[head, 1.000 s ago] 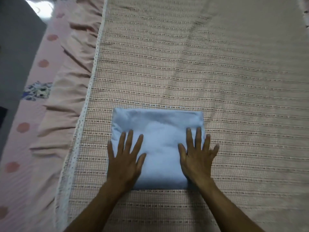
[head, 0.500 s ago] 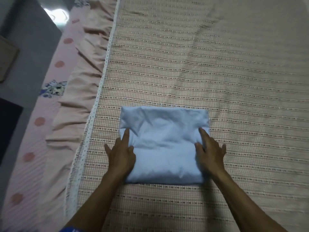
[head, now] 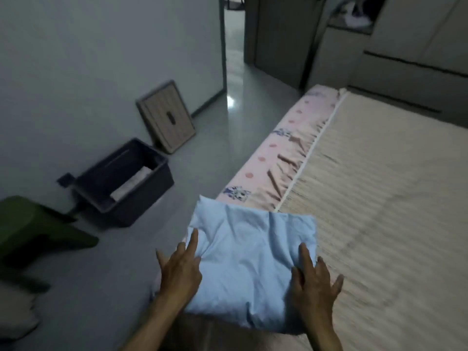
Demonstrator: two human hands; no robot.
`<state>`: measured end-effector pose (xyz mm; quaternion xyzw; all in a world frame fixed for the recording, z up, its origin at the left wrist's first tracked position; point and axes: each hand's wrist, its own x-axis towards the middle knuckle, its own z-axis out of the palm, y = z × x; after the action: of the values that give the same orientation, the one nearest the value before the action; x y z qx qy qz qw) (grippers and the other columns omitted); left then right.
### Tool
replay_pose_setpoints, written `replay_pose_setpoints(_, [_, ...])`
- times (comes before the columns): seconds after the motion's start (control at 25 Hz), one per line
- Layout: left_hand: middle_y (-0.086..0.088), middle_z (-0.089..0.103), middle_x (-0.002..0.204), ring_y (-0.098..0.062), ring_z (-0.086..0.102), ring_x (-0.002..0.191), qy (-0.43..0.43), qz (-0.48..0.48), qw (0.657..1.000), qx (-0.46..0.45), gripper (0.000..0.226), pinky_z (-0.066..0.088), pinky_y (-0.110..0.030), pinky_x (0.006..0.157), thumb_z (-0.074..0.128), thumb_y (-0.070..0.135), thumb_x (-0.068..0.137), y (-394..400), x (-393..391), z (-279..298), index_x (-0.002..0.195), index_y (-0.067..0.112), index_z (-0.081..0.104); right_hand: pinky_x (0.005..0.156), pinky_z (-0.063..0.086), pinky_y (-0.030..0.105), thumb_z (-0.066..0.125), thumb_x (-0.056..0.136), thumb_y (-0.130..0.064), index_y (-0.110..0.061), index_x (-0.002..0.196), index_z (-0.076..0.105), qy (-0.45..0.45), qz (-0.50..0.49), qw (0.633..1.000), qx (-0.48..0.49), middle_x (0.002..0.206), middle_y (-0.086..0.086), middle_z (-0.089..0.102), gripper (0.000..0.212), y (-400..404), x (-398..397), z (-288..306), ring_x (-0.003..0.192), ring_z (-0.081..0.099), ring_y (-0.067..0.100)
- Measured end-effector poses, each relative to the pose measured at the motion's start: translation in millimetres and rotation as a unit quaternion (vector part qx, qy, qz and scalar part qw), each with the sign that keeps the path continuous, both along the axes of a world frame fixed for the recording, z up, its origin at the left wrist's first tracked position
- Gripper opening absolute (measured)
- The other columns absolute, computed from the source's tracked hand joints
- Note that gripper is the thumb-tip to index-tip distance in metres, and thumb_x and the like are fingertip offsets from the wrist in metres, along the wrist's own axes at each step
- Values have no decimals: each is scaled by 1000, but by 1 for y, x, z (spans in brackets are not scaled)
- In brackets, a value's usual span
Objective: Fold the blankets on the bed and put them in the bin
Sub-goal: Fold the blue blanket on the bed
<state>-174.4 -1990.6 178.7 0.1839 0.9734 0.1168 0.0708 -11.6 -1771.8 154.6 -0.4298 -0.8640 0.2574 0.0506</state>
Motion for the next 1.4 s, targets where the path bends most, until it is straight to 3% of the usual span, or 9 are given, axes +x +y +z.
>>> replay_pose_setpoints(0.08, [-12, 56, 133, -29, 58, 116, -2, 43, 999, 23, 79, 20, -66, 108, 66, 15, 84, -60, -39, 23, 152, 23, 25, 115, -11, 52, 52, 98, -26, -41, 150, 27, 2, 35, 999, -13, 148, 9, 43, 60, -43, -59, 24, 145, 28, 23])
replay_pose_setpoints(0.16, [-4, 43, 144, -21, 48, 127, -46, 95, 994, 22, 74, 11, -58, 114, 50, 24, 96, -122, -84, 42, 154, 27, 6, 115, -8, 54, 55, 95, -21, -42, 149, 29, 9, 78, 997, -10, 143, 7, 48, 63, -89, -127, 36, 140, 35, 22])
replay_pose_setpoints(0.4, [0, 35, 148, -19, 39, 133, -93, 176, 977, 73, 68, 11, -50, 117, 36, 28, 101, -302, -220, 51, 153, 28, -7, 112, 13, 62, 59, 84, -18, -60, 139, 26, 21, 165, 986, -21, 128, 9, 57, 77, -238, -328, 66, 126, 48, 29])
replay_pose_setpoints(0.6, [1, 30, 154, -16, 29, 142, -125, 228, 956, 138, 67, 1, -49, 117, 36, 23, 102, -374, -318, 33, 154, 26, -6, 109, 21, 64, 63, 85, -12, -44, 142, 40, -7, 212, 977, -1, 126, 9, 56, 69, -295, -462, 52, 124, 50, 33])
replay_pose_setpoints(0.88, [3, 21, 159, -15, 22, 145, -168, 255, 941, 145, 68, 0, -42, 119, 34, 24, 103, -402, -481, -19, 152, 24, -12, 115, 9, 55, 53, 96, -20, -44, 147, 31, -46, 273, 960, -31, 139, 8, 49, 60, -317, -649, -2, 134, 42, 27])
replay_pose_setpoints(1.0, [1, 29, 155, -15, 30, 141, -205, 276, 925, 161, 68, 9, -41, 121, 35, 23, 103, -401, -556, -49, 151, 26, -14, 116, 9, 54, 50, 98, -22, -39, 147, 36, -66, 277, 958, -19, 136, 9, 51, 54, -316, -734, -23, 130, 45, 28])
replay_pose_setpoints(1.12, [2, 30, 154, -13, 29, 141, -238, 299, 912, 152, 69, 7, -38, 121, 33, 20, 103, -395, -621, -91, 150, 25, -17, 115, 12, 57, 52, 97, -22, -43, 146, 34, -100, 298, 949, -17, 128, 7, 55, 56, -315, -819, -54, 124, 49, 28])
replay_pose_setpoints(1.28, [-2, 33, 150, -17, 33, 136, -298, 337, 878, 164, 72, 16, -31, 114, 34, 23, 102, -390, -716, -202, 145, 24, -24, 112, 16, 59, 54, 95, -20, -42, 145, 37, -134, 319, 938, -15, 126, 6, 58, 57, -312, -927, -154, 122, 52, 27])
replay_pose_setpoints(1.4, [-5, 36, 149, -21, 39, 130, -315, 372, 856, 171, 67, 28, -30, 111, 35, 26, 103, -380, -772, -285, 151, 35, -11, 105, 30, 62, 52, 93, -22, -34, 144, 44, -130, 372, 919, -4, 123, 11, 63, 53, -302, -1009, -250, 116, 58, 34])
